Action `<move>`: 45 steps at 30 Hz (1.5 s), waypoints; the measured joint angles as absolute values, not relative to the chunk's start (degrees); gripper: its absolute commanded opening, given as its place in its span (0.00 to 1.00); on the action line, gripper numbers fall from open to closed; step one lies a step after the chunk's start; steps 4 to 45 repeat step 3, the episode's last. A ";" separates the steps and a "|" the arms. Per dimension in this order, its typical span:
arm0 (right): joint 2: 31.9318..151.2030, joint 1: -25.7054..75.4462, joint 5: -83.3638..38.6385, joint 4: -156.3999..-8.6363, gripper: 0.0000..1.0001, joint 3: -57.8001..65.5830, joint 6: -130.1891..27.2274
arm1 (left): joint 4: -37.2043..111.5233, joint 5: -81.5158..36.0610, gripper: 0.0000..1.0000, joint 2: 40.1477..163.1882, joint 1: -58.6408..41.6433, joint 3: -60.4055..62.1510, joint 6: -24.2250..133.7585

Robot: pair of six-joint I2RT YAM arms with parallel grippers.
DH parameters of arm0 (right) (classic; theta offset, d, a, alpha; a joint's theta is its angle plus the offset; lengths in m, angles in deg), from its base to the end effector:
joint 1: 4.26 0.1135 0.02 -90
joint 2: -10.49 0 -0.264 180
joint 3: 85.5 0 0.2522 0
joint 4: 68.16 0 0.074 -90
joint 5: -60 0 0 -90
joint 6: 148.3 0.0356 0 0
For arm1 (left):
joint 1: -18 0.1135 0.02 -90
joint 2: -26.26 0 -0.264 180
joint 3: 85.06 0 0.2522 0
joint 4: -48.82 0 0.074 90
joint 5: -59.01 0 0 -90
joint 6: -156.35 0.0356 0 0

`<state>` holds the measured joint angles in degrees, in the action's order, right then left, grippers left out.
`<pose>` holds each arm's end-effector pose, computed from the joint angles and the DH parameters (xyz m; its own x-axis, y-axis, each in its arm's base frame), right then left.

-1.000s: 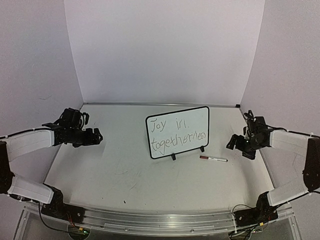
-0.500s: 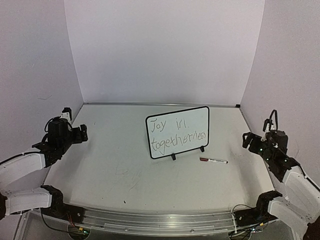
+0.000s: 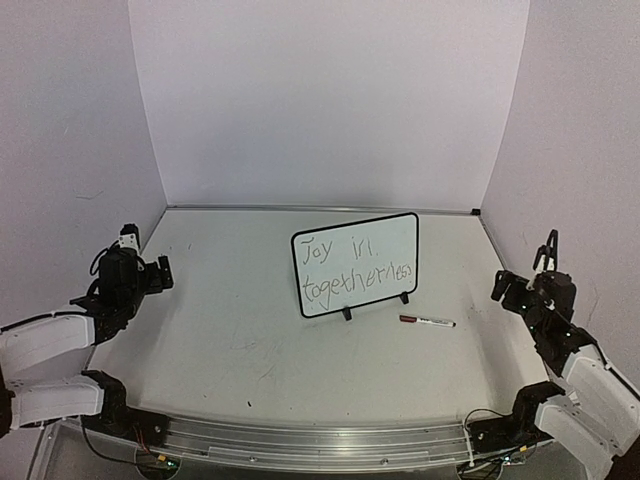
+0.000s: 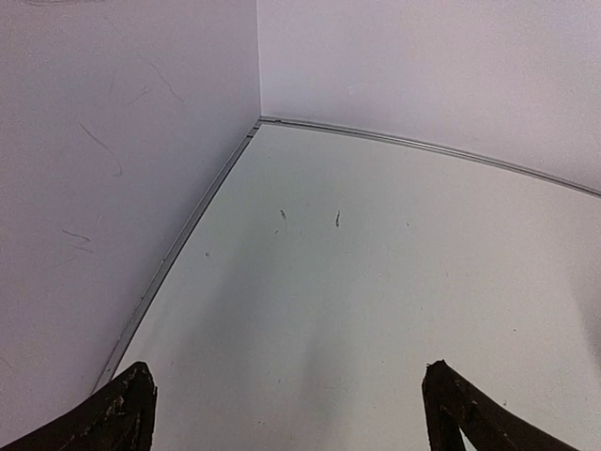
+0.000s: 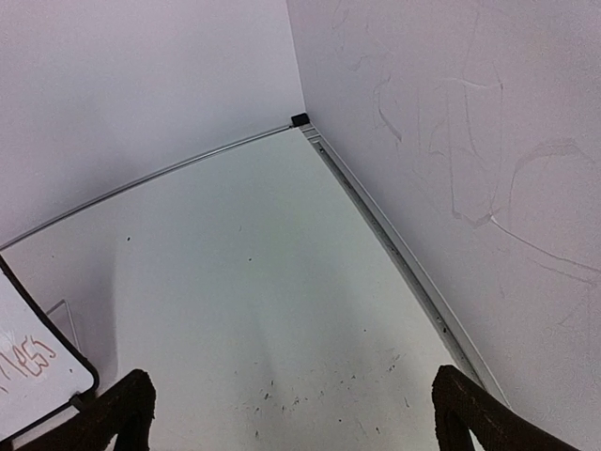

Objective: Write a sentence on the whiteboard
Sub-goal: Reset both arms

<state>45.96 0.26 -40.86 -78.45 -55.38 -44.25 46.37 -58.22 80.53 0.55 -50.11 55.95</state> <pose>0.1611 0.0060 0.2138 -0.2356 0.2205 -0.9465 0.1656 0.9688 0.1845 0.1975 -0.0450 0.2052 -0.3230 -0.0667 -0.9441 -0.2003 0.9797 -0.0007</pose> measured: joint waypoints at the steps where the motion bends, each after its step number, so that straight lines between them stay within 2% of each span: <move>1: 46.12 0.26 -40.90 -78.44 0.98 -55.38 -44.32 | 46.57 -58.26 0.99 80.22 0.55 -50.33 55.98; 45: 46.55 0.26 -40.94 -78.44 0.98 -55.38 -44.38 | 46.95 -58.28 0.99 79.67 0.55 -50.73 56.06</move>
